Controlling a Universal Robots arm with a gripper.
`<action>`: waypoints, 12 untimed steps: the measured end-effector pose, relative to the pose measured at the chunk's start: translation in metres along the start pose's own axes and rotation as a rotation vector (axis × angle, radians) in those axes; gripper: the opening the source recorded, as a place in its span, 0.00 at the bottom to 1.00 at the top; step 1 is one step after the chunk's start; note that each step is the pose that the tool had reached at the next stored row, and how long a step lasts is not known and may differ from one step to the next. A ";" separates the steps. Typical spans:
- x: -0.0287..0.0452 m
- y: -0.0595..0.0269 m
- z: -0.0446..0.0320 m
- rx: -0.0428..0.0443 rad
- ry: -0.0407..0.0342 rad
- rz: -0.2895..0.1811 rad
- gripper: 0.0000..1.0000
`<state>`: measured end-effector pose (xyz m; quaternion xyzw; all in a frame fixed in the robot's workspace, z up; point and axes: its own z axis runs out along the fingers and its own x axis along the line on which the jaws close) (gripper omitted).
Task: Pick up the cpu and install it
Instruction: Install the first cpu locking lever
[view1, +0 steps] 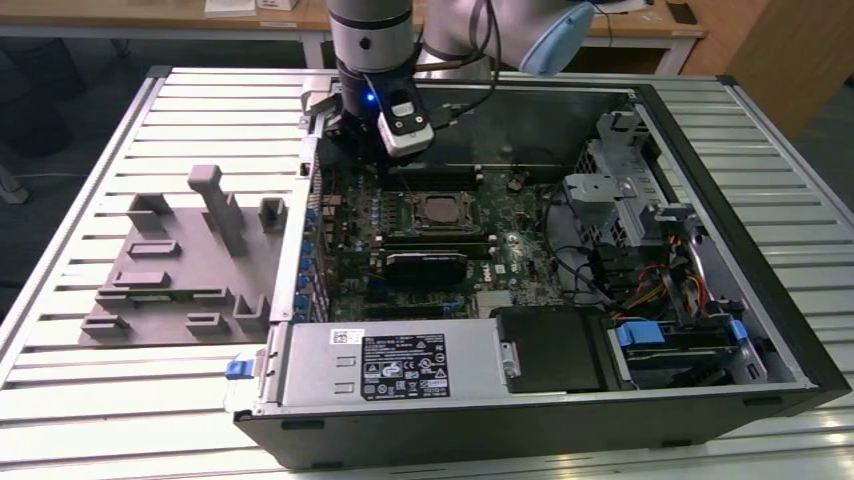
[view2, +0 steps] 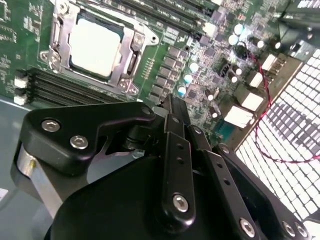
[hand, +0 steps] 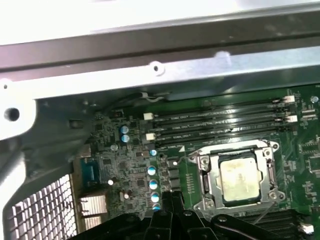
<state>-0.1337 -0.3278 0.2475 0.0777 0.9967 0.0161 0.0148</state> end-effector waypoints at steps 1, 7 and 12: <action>0.0005 -0.0001 0.0000 -0.0079 0.0012 0.000 0.11; 0.0034 -0.0006 -0.0001 -0.0691 0.0106 0.002 0.11; 0.0046 -0.0008 -0.0002 -0.1264 0.0197 0.004 0.11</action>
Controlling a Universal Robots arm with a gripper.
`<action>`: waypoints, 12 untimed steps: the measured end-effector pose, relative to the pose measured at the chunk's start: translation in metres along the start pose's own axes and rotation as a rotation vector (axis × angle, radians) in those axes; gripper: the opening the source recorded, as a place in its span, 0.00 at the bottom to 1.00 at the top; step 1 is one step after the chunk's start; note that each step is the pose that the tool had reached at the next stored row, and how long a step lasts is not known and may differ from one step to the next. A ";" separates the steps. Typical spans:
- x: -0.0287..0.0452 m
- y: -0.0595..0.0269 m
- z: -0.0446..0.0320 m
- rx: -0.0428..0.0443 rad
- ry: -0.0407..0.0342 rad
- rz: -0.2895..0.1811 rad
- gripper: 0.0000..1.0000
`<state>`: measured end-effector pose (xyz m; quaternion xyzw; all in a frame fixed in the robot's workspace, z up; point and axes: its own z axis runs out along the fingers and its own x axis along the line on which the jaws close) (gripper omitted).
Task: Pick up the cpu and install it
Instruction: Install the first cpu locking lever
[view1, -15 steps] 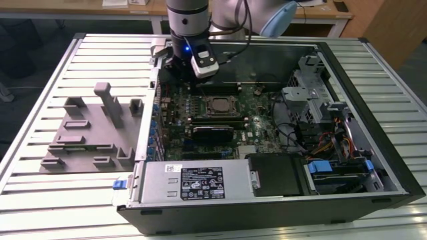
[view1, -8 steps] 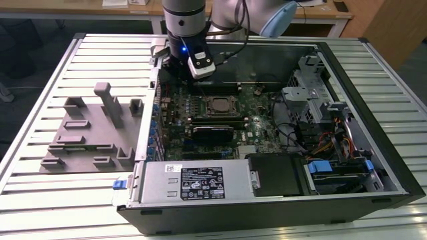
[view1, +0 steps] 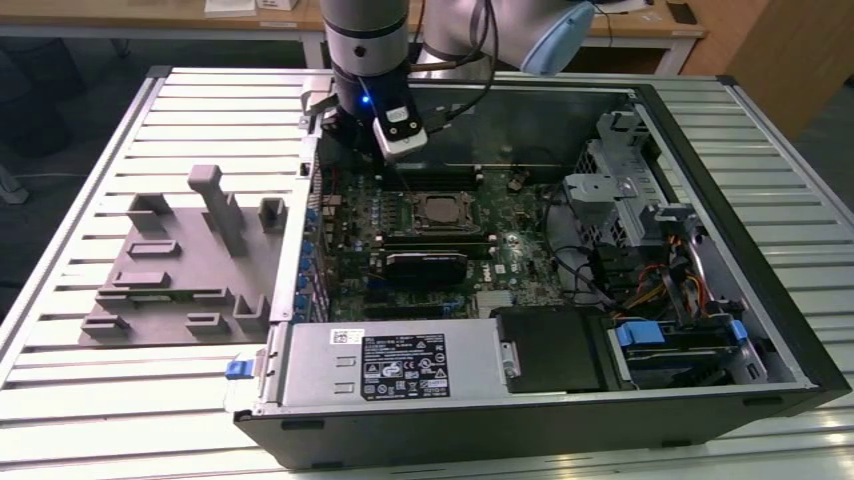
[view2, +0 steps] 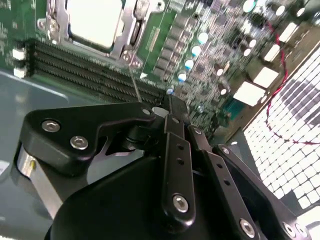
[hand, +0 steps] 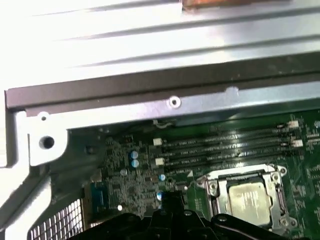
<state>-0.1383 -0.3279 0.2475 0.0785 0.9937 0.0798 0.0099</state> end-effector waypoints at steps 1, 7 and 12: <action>0.0002 0.0000 0.0000 -0.0095 0.0015 0.000 0.11; 0.0007 -0.0003 0.0000 -0.0757 0.0118 0.002 0.11; 0.0007 -0.0002 0.0000 -0.0788 0.0123 0.003 0.11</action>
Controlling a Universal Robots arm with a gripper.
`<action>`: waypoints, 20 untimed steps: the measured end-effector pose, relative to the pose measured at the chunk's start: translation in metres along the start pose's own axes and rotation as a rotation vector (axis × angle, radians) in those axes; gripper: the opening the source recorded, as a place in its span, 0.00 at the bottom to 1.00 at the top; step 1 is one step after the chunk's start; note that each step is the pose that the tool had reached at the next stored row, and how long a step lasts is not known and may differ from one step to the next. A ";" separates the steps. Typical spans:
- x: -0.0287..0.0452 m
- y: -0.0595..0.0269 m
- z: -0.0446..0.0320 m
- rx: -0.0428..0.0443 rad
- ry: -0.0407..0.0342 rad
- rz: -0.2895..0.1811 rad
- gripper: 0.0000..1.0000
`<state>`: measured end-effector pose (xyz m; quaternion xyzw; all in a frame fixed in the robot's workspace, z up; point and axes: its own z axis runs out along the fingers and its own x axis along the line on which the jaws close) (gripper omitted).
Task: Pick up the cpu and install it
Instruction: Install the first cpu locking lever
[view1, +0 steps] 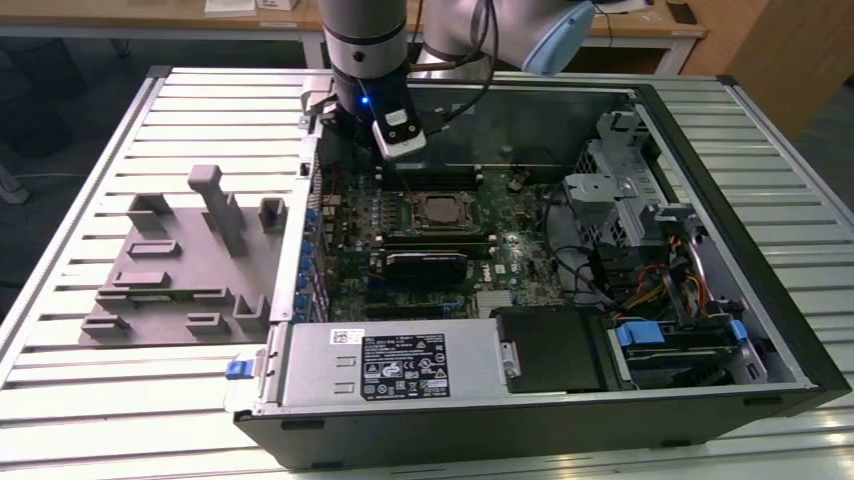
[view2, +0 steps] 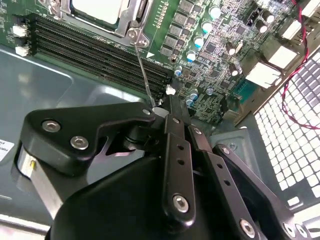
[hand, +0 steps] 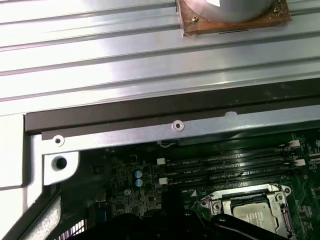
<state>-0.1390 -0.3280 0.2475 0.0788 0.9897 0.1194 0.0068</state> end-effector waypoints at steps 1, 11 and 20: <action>-0.0002 0.0000 0.0000 0.0000 0.0001 0.000 0.11; -0.0162 0.0025 0.0005 0.0001 0.0001 0.000 0.11; -0.0399 0.0062 0.0013 0.0000 0.0001 0.000 0.11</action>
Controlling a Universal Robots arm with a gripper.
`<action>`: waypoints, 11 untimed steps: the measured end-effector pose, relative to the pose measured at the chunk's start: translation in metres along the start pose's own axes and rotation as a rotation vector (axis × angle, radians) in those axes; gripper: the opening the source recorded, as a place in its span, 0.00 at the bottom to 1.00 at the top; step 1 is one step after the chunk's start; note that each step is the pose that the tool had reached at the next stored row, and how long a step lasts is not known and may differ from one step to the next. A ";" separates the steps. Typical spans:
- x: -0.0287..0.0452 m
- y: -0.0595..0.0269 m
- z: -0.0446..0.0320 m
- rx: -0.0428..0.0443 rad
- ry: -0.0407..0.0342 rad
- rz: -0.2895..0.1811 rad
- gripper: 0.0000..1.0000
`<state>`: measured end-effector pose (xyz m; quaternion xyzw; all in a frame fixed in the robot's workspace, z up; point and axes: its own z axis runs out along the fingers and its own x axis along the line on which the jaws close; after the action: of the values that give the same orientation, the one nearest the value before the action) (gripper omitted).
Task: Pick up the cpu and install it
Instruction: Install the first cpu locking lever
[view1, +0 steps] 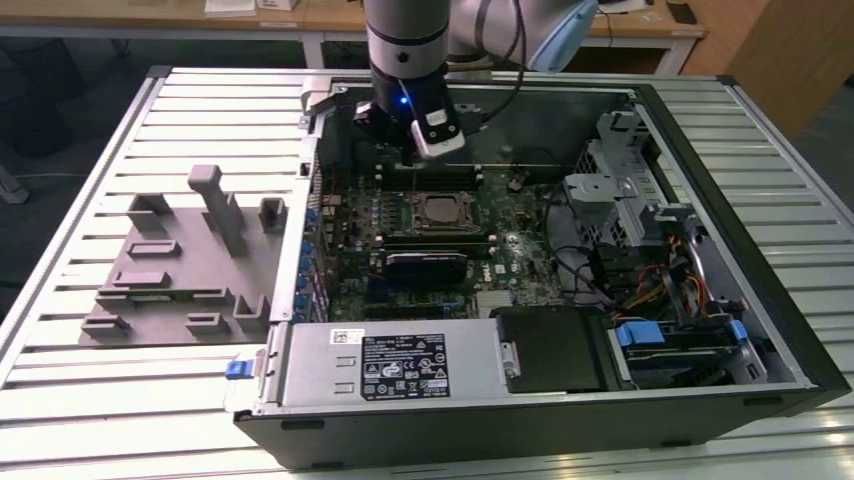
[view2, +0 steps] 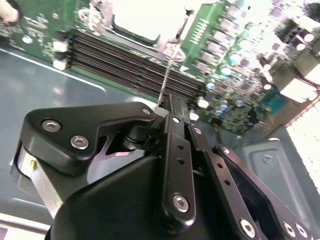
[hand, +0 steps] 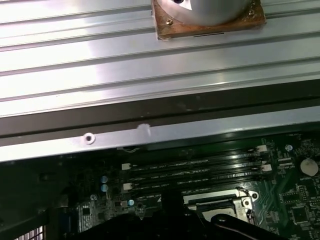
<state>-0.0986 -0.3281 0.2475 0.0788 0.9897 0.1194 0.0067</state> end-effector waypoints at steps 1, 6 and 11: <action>-0.0029 0.0004 0.0001 0.0000 0.0001 0.000 0.11; -0.0164 0.0026 0.0005 0.0001 0.0002 0.000 0.11; -0.0223 0.0034 0.0007 0.0001 0.0002 0.000 0.11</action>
<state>-0.0761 -0.3281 0.2475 0.0789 0.9897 0.1194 0.0066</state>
